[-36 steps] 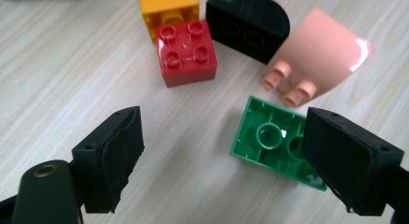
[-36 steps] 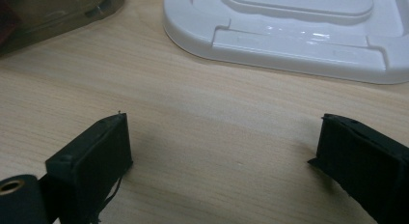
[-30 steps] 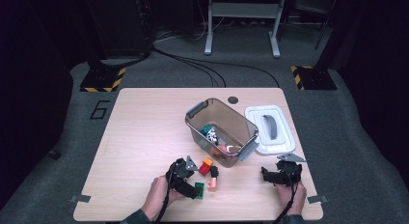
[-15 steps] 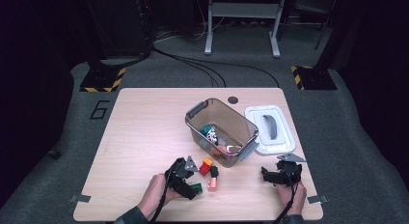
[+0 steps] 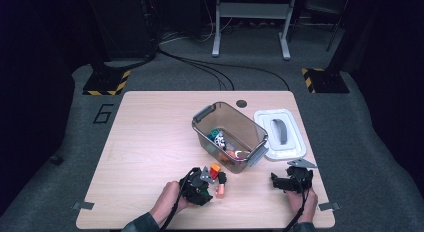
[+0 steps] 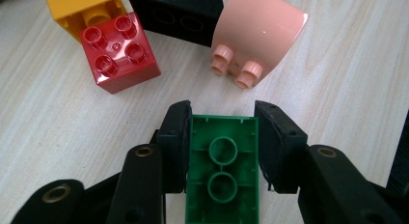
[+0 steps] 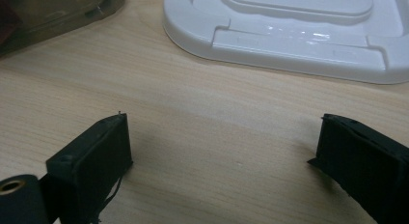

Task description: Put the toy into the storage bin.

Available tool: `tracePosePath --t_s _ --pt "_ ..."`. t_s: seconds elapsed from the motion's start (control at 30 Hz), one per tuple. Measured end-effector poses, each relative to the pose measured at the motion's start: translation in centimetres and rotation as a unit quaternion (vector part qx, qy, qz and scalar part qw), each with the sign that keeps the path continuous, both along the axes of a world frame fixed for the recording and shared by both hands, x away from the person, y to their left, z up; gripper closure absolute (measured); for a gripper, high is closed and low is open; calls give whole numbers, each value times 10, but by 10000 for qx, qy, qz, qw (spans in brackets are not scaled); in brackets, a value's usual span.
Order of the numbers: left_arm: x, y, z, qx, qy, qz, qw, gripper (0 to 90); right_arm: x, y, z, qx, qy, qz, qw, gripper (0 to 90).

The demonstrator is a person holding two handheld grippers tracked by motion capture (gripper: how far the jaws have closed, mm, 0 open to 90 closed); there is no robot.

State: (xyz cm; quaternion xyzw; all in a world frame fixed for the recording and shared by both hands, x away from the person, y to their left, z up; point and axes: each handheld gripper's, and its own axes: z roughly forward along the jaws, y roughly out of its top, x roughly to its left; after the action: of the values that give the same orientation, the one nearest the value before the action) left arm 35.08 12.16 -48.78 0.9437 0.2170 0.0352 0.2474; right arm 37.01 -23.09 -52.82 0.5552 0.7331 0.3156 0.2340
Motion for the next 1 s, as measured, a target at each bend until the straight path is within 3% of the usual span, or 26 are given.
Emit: tracePosePath --t_s 0.43,0.63,0.7,1.0 --pt "15 23 12 -214 -110 336 9991 590 0 0 0 -4 -1 -2 10000 43" --pt "27 37 20 -278 -196 579 9977 590 0 0 0 -2 0 -2 10000 43" --pt "32 42 25 -387 -220 718 9964 590 0 0 0 -3 -3 1 10000 43" --pt "49 53 42 -416 -389 935 9940 590 0 0 0 5 -2 0 10000 43"
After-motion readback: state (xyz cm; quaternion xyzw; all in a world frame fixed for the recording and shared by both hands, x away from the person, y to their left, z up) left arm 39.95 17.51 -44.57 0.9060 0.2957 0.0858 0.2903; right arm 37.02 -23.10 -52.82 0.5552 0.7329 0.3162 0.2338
